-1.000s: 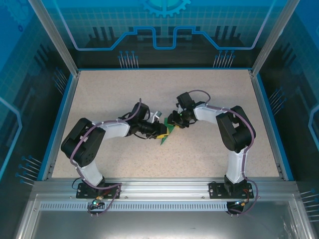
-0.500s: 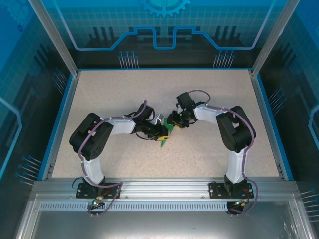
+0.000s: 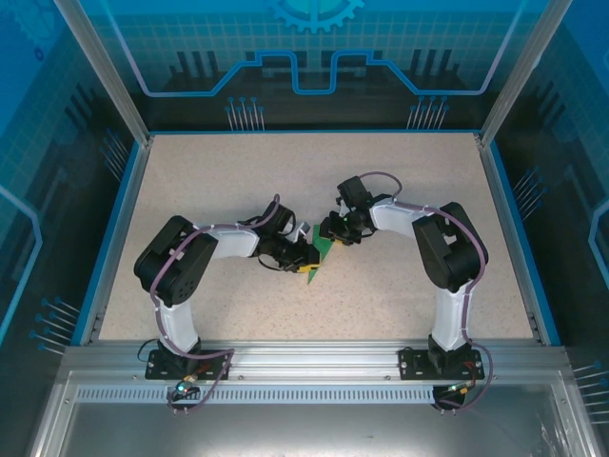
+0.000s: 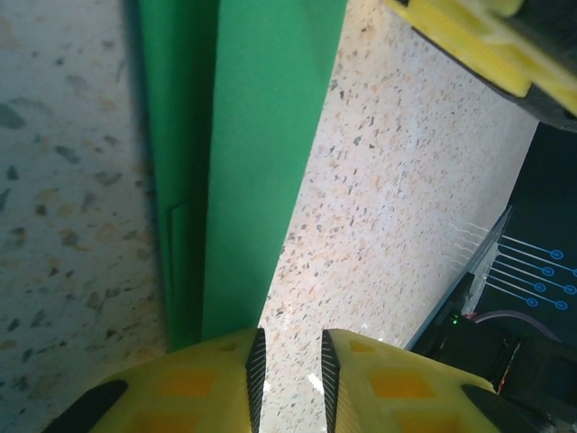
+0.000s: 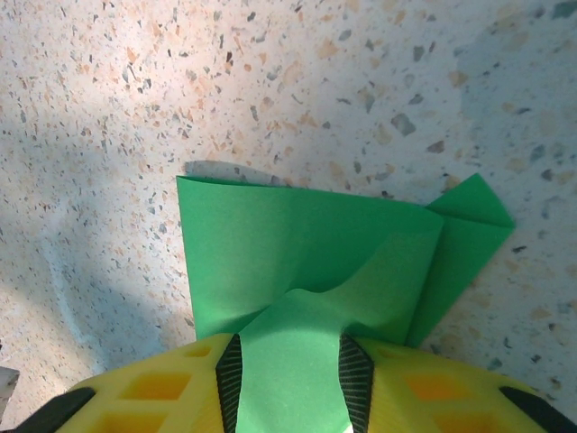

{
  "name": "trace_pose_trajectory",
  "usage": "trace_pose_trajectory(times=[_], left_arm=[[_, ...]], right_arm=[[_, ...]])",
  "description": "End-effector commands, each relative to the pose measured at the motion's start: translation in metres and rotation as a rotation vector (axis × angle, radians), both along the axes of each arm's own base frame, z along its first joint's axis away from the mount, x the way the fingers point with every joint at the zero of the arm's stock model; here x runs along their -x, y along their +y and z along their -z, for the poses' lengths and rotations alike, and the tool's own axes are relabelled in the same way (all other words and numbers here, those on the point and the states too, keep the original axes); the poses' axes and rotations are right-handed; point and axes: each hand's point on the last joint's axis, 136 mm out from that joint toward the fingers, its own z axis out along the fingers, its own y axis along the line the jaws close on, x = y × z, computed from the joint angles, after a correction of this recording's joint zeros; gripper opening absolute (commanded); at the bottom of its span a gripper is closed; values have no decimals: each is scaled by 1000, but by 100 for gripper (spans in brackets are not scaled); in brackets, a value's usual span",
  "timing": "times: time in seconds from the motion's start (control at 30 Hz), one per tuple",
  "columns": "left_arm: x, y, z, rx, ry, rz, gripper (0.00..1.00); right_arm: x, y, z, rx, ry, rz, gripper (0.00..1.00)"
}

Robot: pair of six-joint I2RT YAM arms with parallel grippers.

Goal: Fold a paper plane with a square sheet of paper (fold left side to right side)
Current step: Fold the wing for the fifth time at the center of the table.

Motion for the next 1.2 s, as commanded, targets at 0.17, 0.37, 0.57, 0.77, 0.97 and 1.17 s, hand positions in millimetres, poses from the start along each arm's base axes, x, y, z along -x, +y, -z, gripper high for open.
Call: trace_pose_trajectory(times=[0.17, 0.37, 0.57, 0.77, 0.97, 1.17], left_arm=[[20, 9, 26, -60, 60, 26, 26], [29, 14, 37, -122, 80, 36, 26], [42, 26, 53, -235, 103, 47, 22], [50, 33, 65, -279, 115, 48, 18], [49, 31, 66, -280, 110, 54, 16], [47, 31, 66, -284, 108, 54, 16]], right_arm=[[27, -15, 38, 72, 125, 5, 39], [24, -12, 34, 52, 110, 3, 39], [9, -7, 9, 0, 18, 5, 38], [0, -13, -34, -108, -119, 22, 26], [23, -3, -50, -198, -128, -50, 21], [40, 25, -44, -253, -90, -123, 19]])
